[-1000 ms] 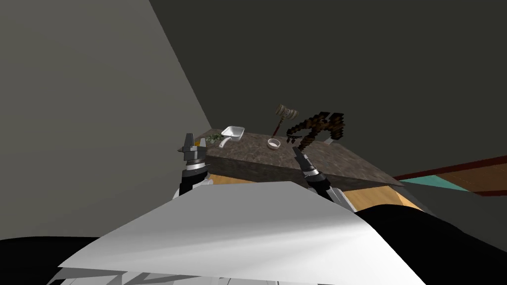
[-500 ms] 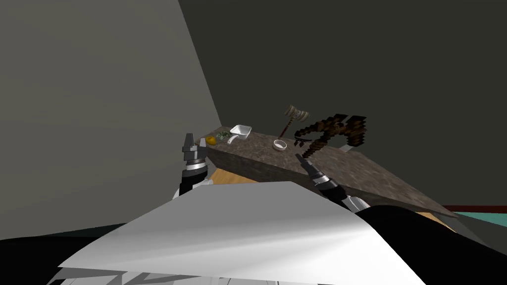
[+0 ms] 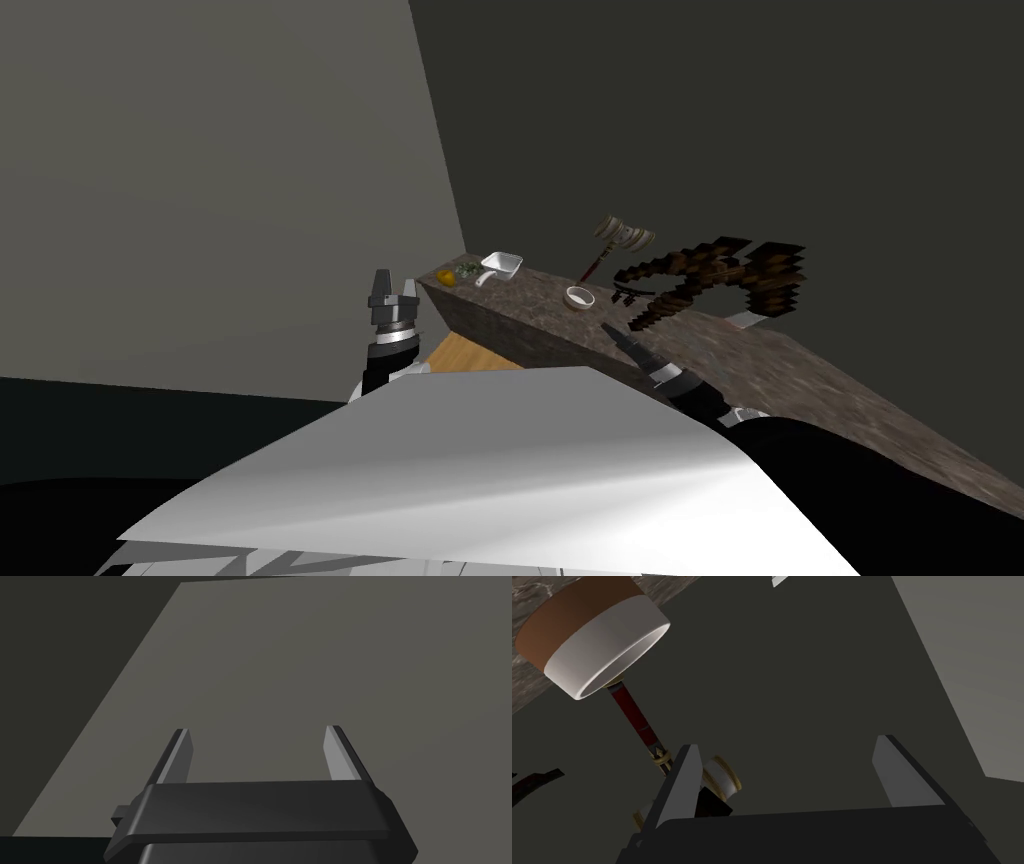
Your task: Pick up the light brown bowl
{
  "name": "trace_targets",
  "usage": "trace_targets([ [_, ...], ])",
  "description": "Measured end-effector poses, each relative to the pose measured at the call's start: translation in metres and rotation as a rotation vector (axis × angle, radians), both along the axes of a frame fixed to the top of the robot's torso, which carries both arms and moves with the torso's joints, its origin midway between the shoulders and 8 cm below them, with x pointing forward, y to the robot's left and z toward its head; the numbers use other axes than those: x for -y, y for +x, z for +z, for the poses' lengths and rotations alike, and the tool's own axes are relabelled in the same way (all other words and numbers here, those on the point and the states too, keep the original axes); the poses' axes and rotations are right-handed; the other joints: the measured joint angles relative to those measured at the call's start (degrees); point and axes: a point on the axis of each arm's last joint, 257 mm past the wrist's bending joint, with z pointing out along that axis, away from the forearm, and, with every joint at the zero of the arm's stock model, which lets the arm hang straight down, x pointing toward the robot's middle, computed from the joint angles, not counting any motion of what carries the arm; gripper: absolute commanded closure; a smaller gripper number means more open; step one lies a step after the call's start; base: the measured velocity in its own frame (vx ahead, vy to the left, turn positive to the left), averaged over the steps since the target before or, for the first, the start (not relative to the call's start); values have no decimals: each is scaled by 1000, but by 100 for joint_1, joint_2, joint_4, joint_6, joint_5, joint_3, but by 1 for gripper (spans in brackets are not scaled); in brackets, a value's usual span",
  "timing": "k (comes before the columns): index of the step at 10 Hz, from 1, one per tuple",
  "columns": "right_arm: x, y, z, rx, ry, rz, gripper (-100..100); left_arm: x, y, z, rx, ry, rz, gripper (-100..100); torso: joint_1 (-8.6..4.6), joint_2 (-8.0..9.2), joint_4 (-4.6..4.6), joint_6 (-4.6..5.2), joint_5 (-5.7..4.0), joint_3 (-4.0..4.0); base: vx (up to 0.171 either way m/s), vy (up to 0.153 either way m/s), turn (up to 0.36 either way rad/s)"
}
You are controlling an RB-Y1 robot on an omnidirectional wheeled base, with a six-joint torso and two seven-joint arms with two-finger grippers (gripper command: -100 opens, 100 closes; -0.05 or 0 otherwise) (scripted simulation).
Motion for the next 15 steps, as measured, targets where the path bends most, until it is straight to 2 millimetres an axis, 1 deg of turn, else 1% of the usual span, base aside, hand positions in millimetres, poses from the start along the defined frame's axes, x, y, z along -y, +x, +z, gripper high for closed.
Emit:
trace_targets([
  [1, 5, -4, -4, -25, -15, -2, -100, 0, 0, 0, 0, 0, 0, 0, 0, 0, 0, 8, 0, 0, -16, 22, 192],
  [2, 13, -10, -13, -65, -40, -4, -100, 0, 0, 0, 0, 0, 0, 0, 2, -1, 0, 3, 0, -1, -16, 35, 314],
  [3, 29, -21, -23, -116, -67, -15, -100, 0, 0, 0, 0, 0, 0, 0, 5, -2, 0, 3, 1, -1, -8, 21, 106],
  [4, 33, -23, -26, -141, -84, -10, -100, 0, 0, 0, 0, 0, 0, 0, 3, -5, -1, 7, 1, -3, -6, 28, 211],
  [5, 41, -30, -34, -182, -108, -14, -100, 0, 0, 0, 0, 0, 0, 0, 4, -6, -1, 3, 1, -3, -2, 19, 95],
  [7, 54, -41, -42, -244, -145, -16, -100, 0, 0, 0, 0, 0, 0, 0, 5, -9, -2, 3, 1, -5, 4, 35, 279],
  [8, 65, -51, -54, -296, -170, -28, -100, 0, 0, 0, 0, 0, 0, 0, 8, -12, -2, 2, 1, -7, 11, 34, 82],
  [10, 86, -64, -62, -364, -210, -33, -100, 0, 0, 0, 0, 0, 0, 0, 9, -14, -3, 5, 2, -8, 16, 32, 121],
  [11, 91, -66, -64, -386, -225, -31, -100, 0, 0, 0, 0, 0, 0, 0, 6, -15, -3, 7, 1, -8, 20, 34, 201],
  [12, 99, -72, -65, -425, -249, -33, -100, 0, 0, 0, 0, 0, 0, 0, 8, -17, -4, 4, 2, -10, 18, 24, 106],
  [13, 105, -75, -69, -447, -260, -37, -100, 0, 0, 0, 0, 0, 0, 0, 5, -16, -3, 8, 0, -9, 15, 36, 151],
  [15, 119, -88, -79, -507, -298, -40, -100, 0, 0, 0, 0, 0, 0, 0, 6, -15, -3, 8, 1, -8, 25, 30, 136],
])
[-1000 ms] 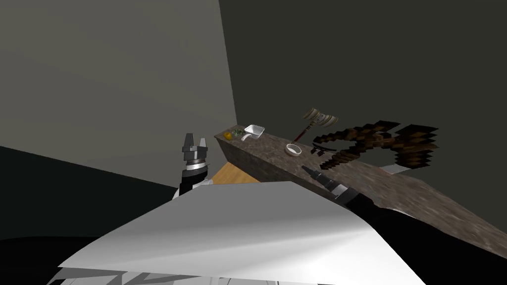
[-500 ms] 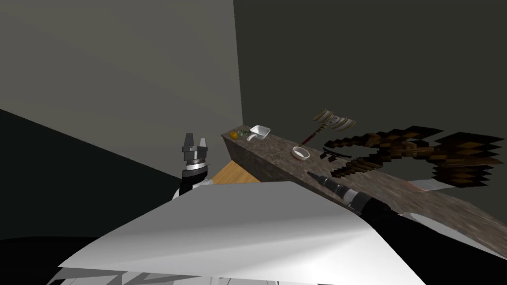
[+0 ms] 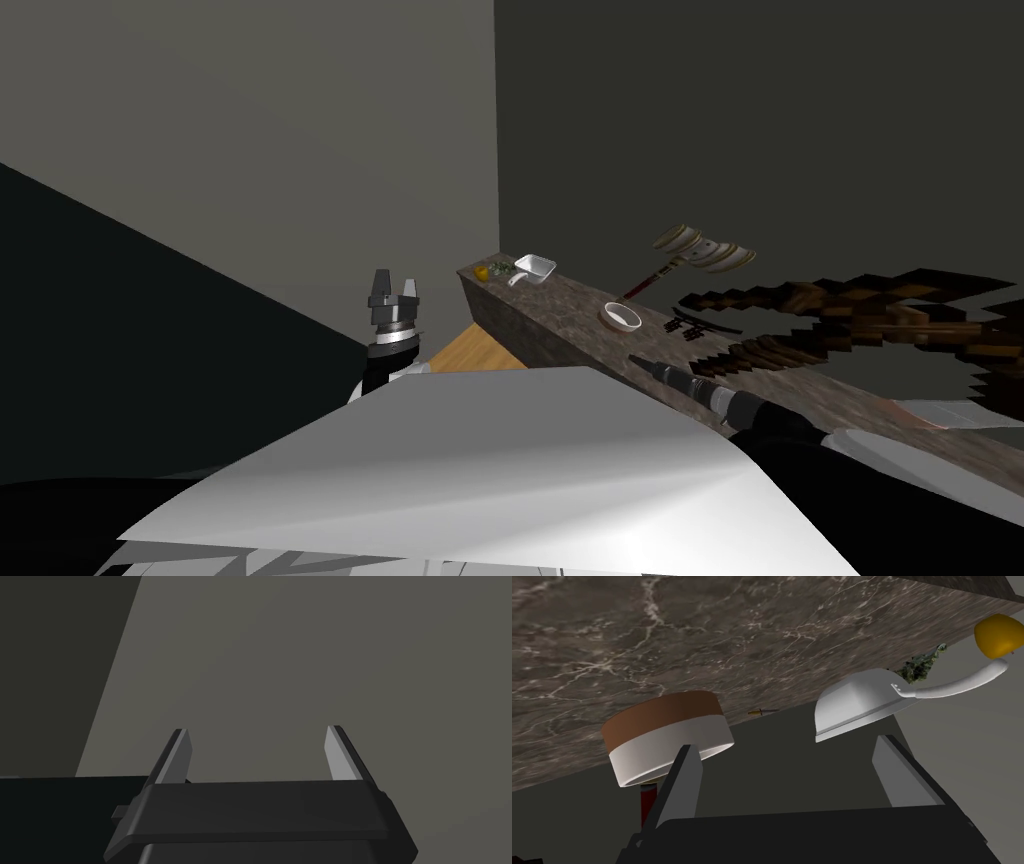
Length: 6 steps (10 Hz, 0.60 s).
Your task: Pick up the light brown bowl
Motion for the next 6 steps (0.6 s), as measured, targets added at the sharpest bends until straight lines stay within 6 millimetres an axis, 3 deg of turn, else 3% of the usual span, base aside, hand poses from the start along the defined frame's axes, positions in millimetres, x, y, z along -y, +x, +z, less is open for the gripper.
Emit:
trace_targets([
  [6, 50, -33, -15, -172, -105, -15, -100, 0, 0, 0, 0, 0, 0, 0, 2, -6, -1, 1, 0, -4, 34, 32, 124],
])
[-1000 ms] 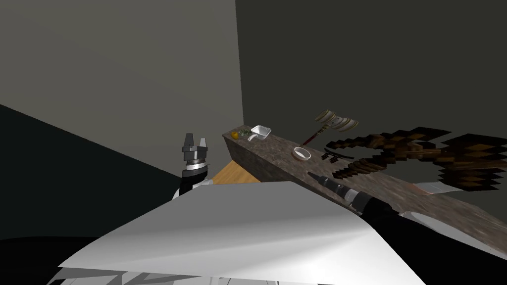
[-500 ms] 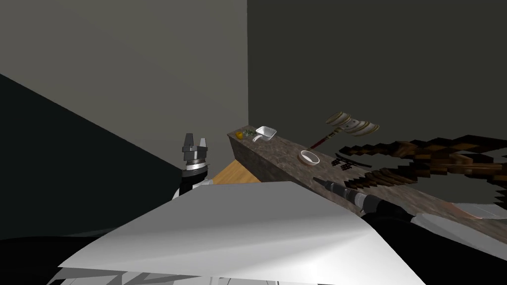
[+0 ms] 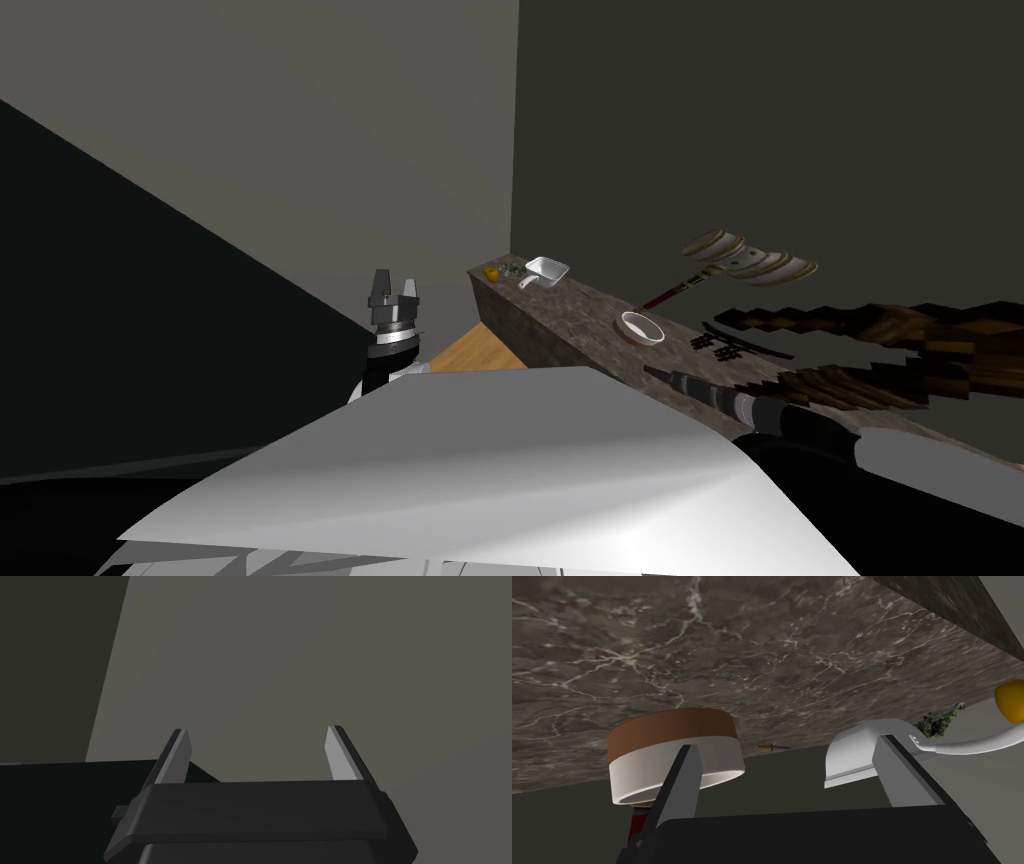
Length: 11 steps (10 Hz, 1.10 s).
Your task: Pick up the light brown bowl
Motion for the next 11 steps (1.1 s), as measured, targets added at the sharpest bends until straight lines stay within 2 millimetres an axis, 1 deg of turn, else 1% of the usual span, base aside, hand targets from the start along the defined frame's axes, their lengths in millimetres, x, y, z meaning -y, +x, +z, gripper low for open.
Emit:
trace_targets([
  [1, 8, -5, -4, -36, -22, -2, -100, 0, 0, 0, 0, 0, 0, 0, 2, -4, -1, -3, 0, -2, 63, 63, 230],
  [2, 23, -14, -8, -80, -52, -11, -100, 0, 0, 0, 0, 0, 0, 0, 10, -11, -3, -4, 2, -7, 56, 47, 77],
  [4, 39, -23, -10, -138, -91, -9, -100, 0, 0, 0, 0, 0, 0, 0, 7, -10, -3, -3, 1, -6, 68, 41, 150],
  [5, 55, -36, -12, -180, -122, -17, -100, 0, 0, 0, 0, 0, 0, 0, 4, -16, -4, -1, 1, -9, 65, 31, 60],
  [7, 67, -44, -11, -232, -158, -14, -100, 0, 0, 0, 0, 0, 0, 0, 5, -9, -2, -2, 1, -5, 64, 45, 135],
  [8, 81, -51, -10, -268, -186, -22, -100, 0, 0, 0, 0, 0, 0, 0, 9, -16, -4, -2, 2, -9, 65, 34, 48],
  [10, 96, -56, -9, -315, -223, -17, -100, 0, 0, 0, 0, 0, 0, 0, 5, -12, -3, -1, 1, -7, 81, 35, 116],
  [11, 109, -62, -7, -347, -250, -20, -100, 0, 0, 0, 0, 0, 0, 0, 5, -21, -5, -1, 1, -12, 97, 31, 122],
])
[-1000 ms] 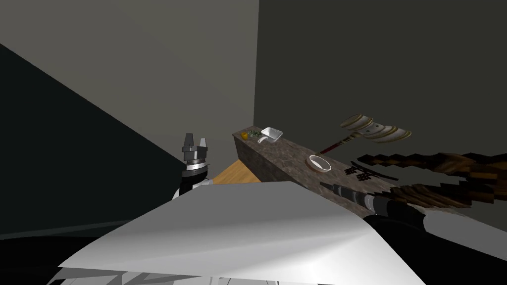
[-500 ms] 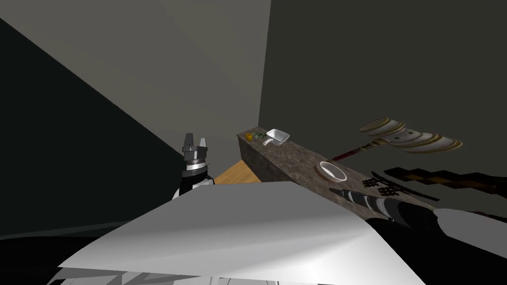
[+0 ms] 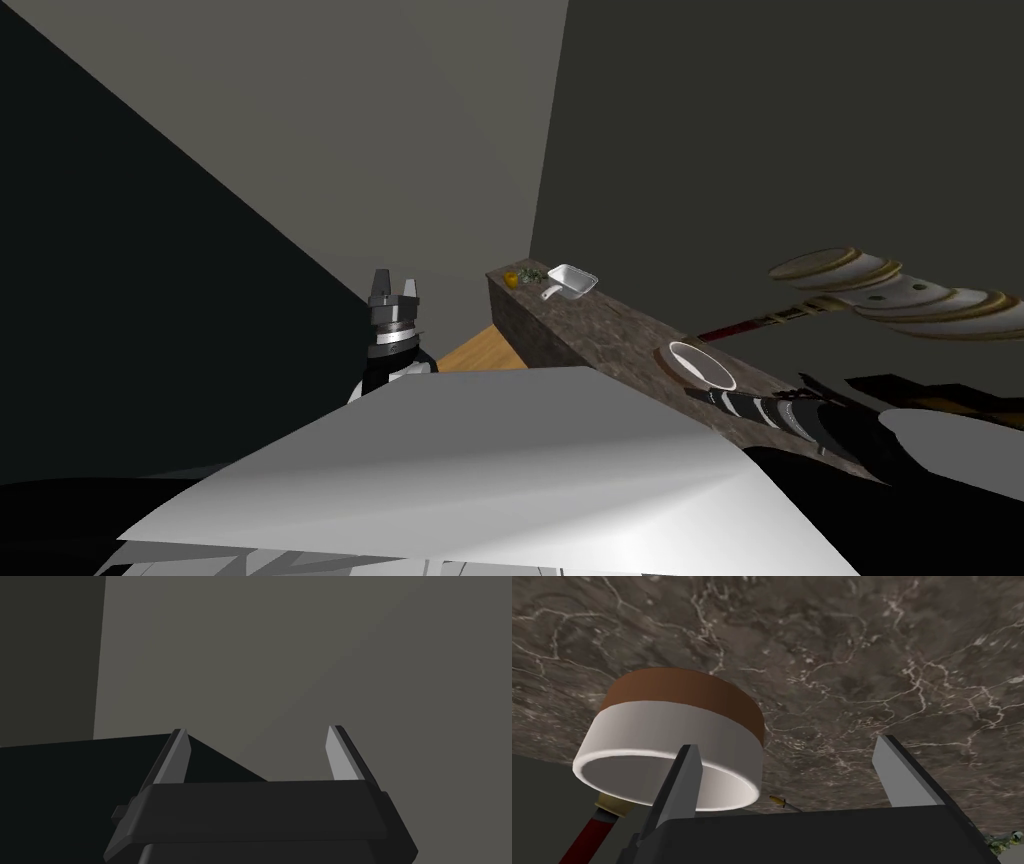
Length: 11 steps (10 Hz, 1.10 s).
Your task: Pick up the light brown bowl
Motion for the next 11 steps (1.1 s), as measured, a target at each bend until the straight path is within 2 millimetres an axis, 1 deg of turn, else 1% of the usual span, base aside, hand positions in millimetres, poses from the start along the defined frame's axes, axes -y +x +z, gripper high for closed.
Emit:
trace_targets([
  [2, 19, -10, 1, -65, -53, 5, -100, 0, 0, 0, 0, 0, 0, 0, 2, -1, -1, 1, 0, -1, 91, 37, 109],
  [5, 46, -18, 8, -142, -122, 13, -100, 0, 0, 0, 0, 0, 0, 0, -5, -2, -1, 1, -1, -2, 77, 12, 66],
  [6, 47, -18, 8, -143, -126, 12, 0, 0, 0, 0, 0, 0, 0, 0, -8, 15, 3, 6, -2, 8, 9, 0, -2],
  [7, 47, -17, 8, -143, -125, 12, -100, 0, 0, 0, 0, 0, 0, 0, -8, 30, 7, 7, -3, 17, 11, 29, 193],
  [8, 52, -22, 5, -142, -111, -13, -100, 0, 0, 0, 0, 0, 0, 0, -2, 33, 8, 1, -3, 19, 8, 28, 84],
  [9, 54, -35, 2, -150, -100, -27, -100, 0, 0, 0, 0, 0, 0, 0, 0, 39, 10, 10, -1, 23, 3, 15, -45],
  [10, 62, -43, 3, -156, -108, -35, -100, 0, 0, 0, 0, 0, 0, 0, -4, 43, 11, 10, -1, 25, -1, 6, -14],
  [11, 70, -48, 5, -162, -122, -47, -100, 0, 0, 0, 0, 0, 0, 0, -7, 44, 11, 8, -2, 26, 4, 23, 171],
])
